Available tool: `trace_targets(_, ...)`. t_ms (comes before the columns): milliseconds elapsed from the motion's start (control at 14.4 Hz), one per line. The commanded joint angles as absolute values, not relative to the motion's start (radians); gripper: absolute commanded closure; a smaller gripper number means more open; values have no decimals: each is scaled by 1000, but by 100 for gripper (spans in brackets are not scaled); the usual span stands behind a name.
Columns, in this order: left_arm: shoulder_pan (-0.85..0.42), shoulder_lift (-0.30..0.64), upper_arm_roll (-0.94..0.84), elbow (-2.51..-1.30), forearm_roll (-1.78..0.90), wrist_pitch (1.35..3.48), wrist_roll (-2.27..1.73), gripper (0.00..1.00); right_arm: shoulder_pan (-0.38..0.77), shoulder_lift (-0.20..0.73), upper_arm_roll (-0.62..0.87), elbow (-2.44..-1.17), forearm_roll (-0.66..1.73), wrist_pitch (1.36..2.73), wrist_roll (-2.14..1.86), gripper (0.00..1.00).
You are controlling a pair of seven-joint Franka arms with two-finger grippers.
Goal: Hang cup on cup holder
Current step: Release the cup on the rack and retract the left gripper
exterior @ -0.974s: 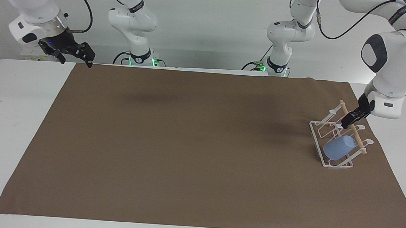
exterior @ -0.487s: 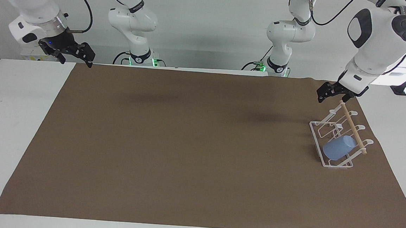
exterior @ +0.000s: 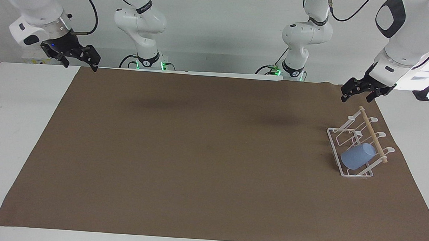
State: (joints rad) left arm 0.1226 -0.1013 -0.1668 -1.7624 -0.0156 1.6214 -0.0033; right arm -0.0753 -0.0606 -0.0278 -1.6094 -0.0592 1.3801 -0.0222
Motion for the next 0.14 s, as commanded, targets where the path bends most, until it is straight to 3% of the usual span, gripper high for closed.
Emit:
trace_targets(0, 155, -94, -190, -1744, -31, 1632, 3, 0, -78, -74, -26, -1617, -57, 1373, -12, 0)
trace_targets(70, 153, -94, -189, -1744, -31, 1628, 17, 0, -78, -74, -26, -1617, -57, 1373, -14, 0)
